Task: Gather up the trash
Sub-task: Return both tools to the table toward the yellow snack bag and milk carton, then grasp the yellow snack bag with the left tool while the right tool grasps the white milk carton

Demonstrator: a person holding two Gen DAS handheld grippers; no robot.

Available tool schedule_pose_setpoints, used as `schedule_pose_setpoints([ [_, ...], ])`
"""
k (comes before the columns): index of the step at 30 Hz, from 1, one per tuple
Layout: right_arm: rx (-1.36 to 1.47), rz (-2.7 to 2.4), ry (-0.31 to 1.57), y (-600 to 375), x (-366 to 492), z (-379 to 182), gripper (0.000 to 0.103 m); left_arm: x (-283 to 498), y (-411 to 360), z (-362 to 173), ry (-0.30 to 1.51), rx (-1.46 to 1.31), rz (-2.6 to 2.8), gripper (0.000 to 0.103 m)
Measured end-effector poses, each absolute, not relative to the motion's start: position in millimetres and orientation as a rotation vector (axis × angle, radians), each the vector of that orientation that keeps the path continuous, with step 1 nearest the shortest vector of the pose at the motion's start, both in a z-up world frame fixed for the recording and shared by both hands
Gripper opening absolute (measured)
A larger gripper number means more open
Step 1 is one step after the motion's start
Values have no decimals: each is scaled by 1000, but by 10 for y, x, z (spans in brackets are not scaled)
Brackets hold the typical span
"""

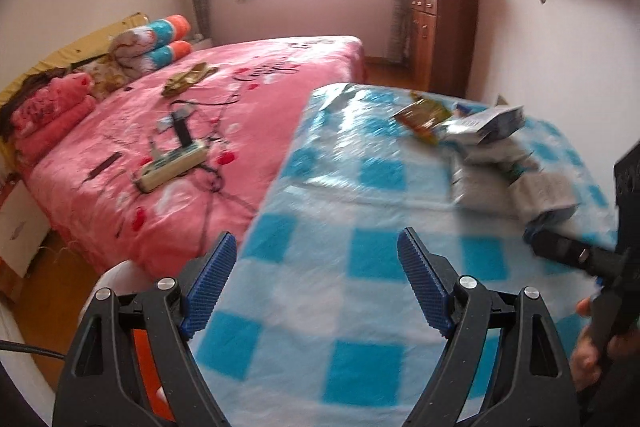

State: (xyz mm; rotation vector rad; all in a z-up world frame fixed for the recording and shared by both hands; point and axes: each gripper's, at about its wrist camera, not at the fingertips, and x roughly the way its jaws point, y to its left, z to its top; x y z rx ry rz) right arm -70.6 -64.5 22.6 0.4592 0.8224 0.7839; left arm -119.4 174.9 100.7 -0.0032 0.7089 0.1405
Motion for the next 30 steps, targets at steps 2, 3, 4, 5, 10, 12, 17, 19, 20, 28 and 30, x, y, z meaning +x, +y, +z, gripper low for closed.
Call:
schedule_pose_setpoints([
  [2,457,746,808,-756,-678,226,98,-1047,1657,1103,704,-24,111,83],
  [3,457,725,799,-819,-663,231,98,-981,1611,1154,698,-29,98,83],
  [4,458,709,793,-867,-647,232,98,-875,1544,1212,692,-32,79,83],
  [5,458,686,791,-932,-626,227,98,-777,1489,1254,692,-34,63,83],
  [10,542,646,797,-1246,-475,129,98,-136,1153,1332,734,-25,-34,83],
  [12,560,642,794,-1324,-451,100,98,180,1024,1266,774,-14,-66,83],
  [17,579,631,785,-1493,-437,60,98,881,829,1021,856,3,-114,83],
  [19,576,612,792,-1551,-433,44,98,1123,791,891,889,27,-119,83],
  [20,573,600,796,-1572,-424,29,98,1240,775,829,904,33,-123,83],
  [28,592,522,809,-1752,-386,-50,98,1817,716,495,983,51,-131,83],
  [30,603,523,807,-1776,-409,-46,98,1880,687,455,989,73,-135,83],
])
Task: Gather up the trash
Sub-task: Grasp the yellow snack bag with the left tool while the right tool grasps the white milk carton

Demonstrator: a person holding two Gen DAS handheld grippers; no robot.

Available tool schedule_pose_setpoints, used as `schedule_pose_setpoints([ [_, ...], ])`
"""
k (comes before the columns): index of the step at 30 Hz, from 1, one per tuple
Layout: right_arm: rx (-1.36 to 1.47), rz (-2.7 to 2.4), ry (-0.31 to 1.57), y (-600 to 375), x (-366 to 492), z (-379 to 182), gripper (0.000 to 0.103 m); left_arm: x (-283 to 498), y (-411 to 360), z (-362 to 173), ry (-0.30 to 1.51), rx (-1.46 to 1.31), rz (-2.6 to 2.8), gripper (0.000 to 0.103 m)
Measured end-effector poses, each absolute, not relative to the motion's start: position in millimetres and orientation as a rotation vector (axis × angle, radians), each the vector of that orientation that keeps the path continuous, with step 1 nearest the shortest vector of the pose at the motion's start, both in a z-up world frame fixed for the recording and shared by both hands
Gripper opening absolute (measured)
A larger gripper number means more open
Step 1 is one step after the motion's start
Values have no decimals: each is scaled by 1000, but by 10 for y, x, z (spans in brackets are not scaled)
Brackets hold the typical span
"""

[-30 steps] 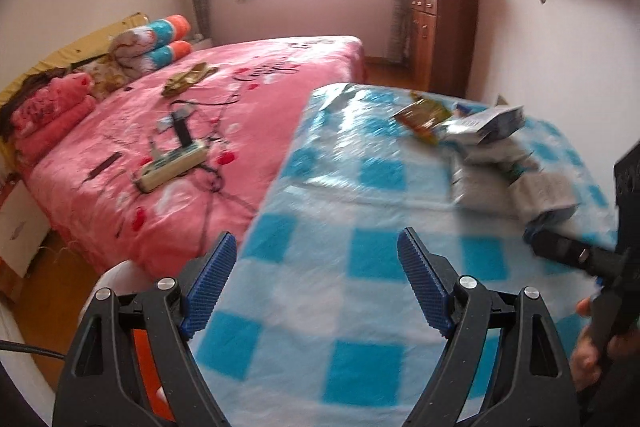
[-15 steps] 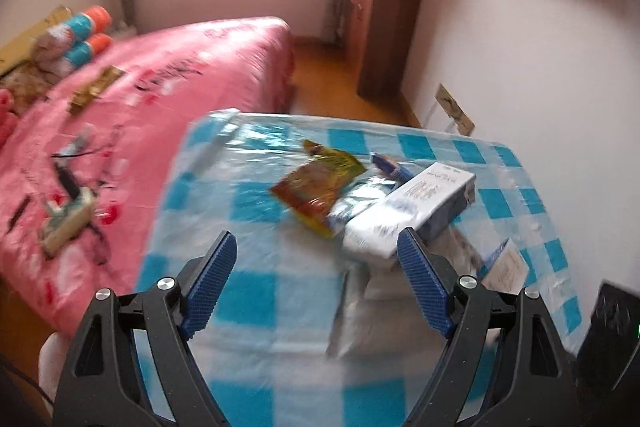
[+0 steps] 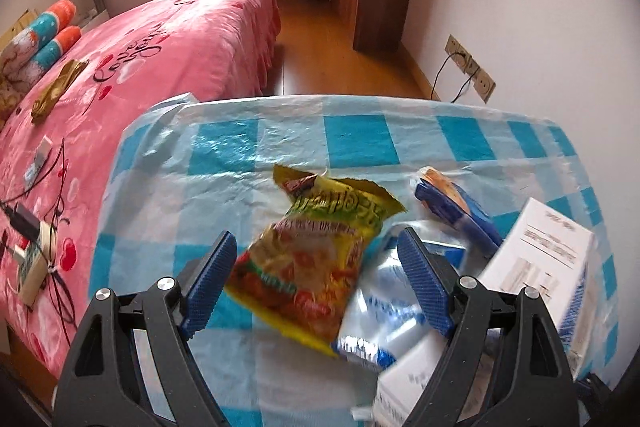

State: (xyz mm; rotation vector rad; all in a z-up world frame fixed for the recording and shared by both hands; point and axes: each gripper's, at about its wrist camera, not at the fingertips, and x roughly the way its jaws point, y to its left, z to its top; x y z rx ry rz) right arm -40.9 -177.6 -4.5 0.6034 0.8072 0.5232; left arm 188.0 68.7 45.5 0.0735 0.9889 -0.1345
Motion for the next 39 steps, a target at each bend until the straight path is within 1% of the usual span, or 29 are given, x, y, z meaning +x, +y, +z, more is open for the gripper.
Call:
schedule_pose_setpoints([
  [3,604,520,806,-1816,-447,-23,98,1971,659,393,995,79,-137,83],
  [4,606,520,804,-1839,-451,-16,98,1999,662,382,995,76,-132,81],
  [5,606,518,800,-1838,-452,-10,98,2019,658,370,996,77,-129,76],
  [8,573,485,773,-1863,-487,45,98,2030,622,358,987,80,-128,68],
  [9,562,475,765,-1864,-503,69,98,2019,603,355,988,78,-130,63],
  [10,561,467,757,-1877,-519,82,98,2015,595,352,989,76,-128,61],
  [13,587,426,735,-1993,-514,88,98,1932,555,368,994,75,-150,48],
  [16,605,369,714,-2122,-522,99,98,1783,483,385,1000,97,-186,42],
  [22,660,330,724,-2266,-504,55,98,1323,236,385,1020,167,-280,38],
  [32,635,239,761,-2420,-471,27,98,450,42,360,1063,172,-364,38],
  [35,636,243,767,-2422,-472,15,98,313,43,354,1052,175,-338,40],
  [37,623,246,764,-2415,-459,28,98,281,32,341,1039,181,-312,46],
  [39,609,257,769,-2390,-463,26,98,289,35,323,1036,174,-286,50],
])
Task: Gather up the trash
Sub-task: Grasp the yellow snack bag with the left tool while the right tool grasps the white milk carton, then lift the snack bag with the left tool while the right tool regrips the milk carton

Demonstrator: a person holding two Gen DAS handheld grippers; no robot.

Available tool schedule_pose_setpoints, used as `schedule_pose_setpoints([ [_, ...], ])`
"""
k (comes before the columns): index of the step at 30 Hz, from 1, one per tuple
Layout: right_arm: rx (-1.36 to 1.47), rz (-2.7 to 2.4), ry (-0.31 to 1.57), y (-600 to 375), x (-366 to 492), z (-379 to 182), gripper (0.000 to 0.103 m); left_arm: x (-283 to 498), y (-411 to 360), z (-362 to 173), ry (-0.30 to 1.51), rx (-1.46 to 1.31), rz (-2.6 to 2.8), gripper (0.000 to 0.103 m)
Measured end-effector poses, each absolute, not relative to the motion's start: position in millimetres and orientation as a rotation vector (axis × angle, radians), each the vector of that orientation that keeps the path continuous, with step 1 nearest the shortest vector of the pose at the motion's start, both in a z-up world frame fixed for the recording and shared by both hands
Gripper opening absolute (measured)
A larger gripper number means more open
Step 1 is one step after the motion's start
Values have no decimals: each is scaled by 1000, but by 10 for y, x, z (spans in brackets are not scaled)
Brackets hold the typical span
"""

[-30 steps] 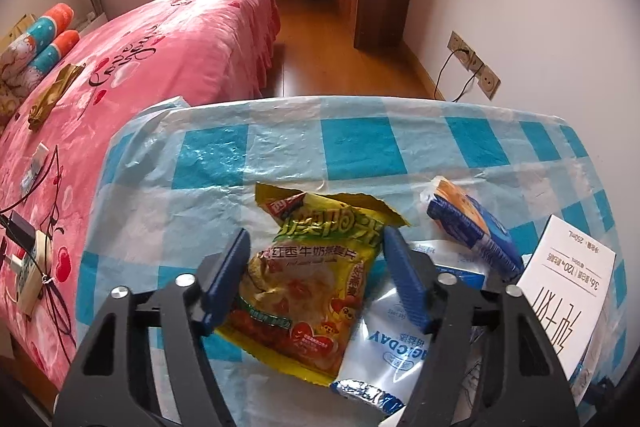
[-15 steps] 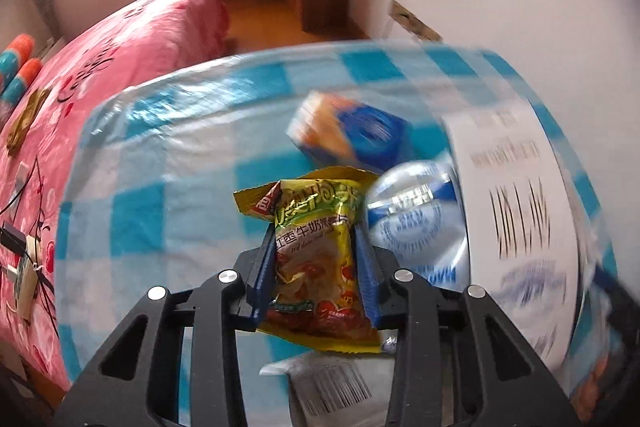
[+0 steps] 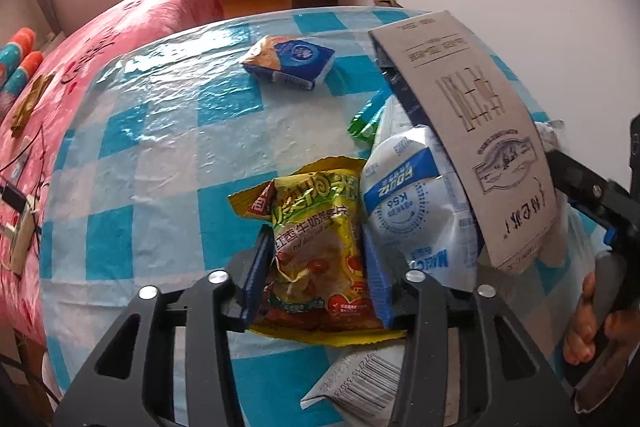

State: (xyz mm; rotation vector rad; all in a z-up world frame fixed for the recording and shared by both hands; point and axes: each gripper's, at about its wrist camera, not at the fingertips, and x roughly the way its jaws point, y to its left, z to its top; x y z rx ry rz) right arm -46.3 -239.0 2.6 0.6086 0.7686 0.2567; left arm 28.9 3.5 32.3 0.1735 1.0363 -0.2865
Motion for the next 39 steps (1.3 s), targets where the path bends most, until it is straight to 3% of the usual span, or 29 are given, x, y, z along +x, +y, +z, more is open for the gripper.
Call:
schedule_pose_setpoints([
  [8,595,286,726,-2413,-495,54,98,350,114,256,1029,88,-248,53],
  [18,612,307,735,-2442,-463,35,98,154,165,241,1003,34,-185,38],
  [39,512,343,575,-2338,-653,320,98,-486,744,317,996,-82,-149,36],
])
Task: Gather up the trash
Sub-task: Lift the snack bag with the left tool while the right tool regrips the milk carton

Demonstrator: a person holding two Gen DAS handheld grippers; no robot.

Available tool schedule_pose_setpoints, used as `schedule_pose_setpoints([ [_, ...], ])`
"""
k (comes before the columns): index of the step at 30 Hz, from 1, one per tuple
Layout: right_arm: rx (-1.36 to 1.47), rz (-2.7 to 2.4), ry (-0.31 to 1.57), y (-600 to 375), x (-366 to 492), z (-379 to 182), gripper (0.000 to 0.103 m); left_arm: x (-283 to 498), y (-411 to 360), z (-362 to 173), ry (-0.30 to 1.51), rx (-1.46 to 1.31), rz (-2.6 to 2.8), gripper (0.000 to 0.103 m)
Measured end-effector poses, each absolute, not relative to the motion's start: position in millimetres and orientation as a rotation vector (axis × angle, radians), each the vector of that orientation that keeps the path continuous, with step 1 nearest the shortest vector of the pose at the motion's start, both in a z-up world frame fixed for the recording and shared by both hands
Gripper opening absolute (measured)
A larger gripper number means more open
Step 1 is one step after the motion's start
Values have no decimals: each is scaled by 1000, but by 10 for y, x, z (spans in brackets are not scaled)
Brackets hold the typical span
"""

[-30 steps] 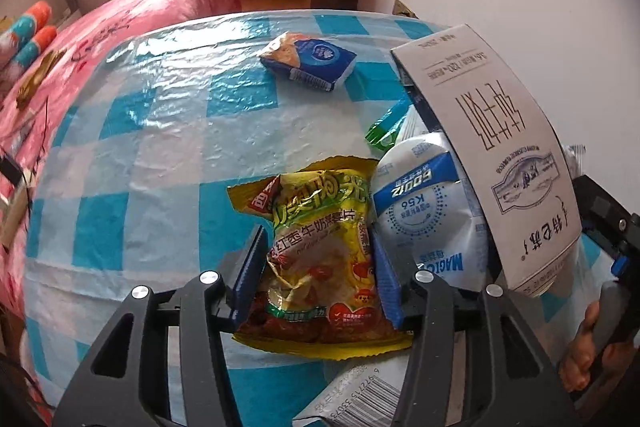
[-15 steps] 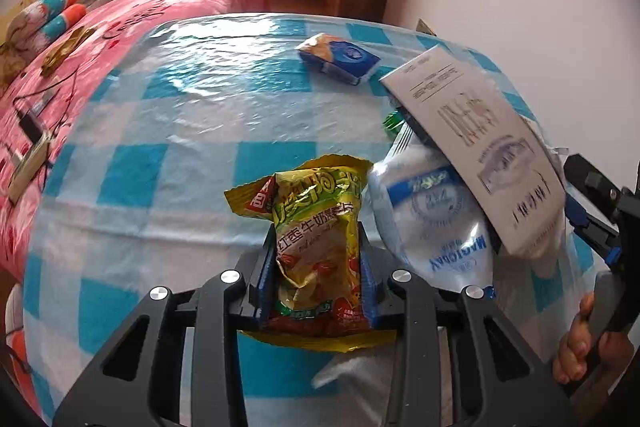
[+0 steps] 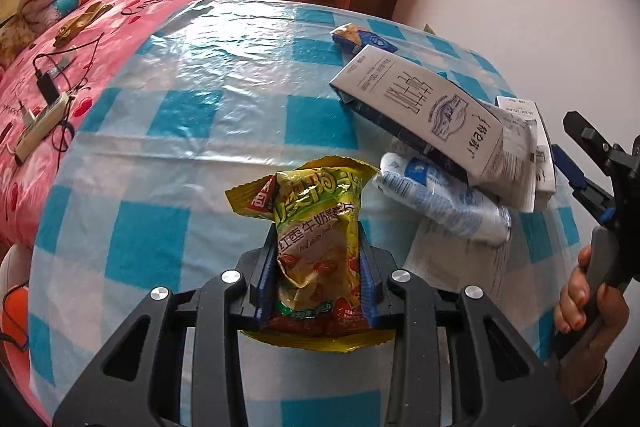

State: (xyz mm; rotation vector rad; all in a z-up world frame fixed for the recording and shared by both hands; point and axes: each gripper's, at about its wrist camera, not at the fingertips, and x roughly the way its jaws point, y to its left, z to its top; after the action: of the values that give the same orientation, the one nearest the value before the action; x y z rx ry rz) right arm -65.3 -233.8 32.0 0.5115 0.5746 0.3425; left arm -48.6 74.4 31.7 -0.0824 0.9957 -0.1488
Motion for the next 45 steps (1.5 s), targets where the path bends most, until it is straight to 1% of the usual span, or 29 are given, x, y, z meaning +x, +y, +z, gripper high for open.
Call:
schedule_pose_setpoints([
  [8,466,354,520,-2245,-787,435,98,-652,974,340,981,-108,-124,36],
  [16,365,386,515,-1985,-837,527,98,-790,1146,351,961,-152,-134,36],
  [30,141,562,659,-1122,-812,370,98,-989,1567,339,931,-245,-154,36],
  [38,130,633,807,-644,-767,237,98,-1085,1758,344,905,-252,-165,36],
  [45,82,514,764,-681,-710,378,98,-1142,1881,306,899,-253,-172,36],
])
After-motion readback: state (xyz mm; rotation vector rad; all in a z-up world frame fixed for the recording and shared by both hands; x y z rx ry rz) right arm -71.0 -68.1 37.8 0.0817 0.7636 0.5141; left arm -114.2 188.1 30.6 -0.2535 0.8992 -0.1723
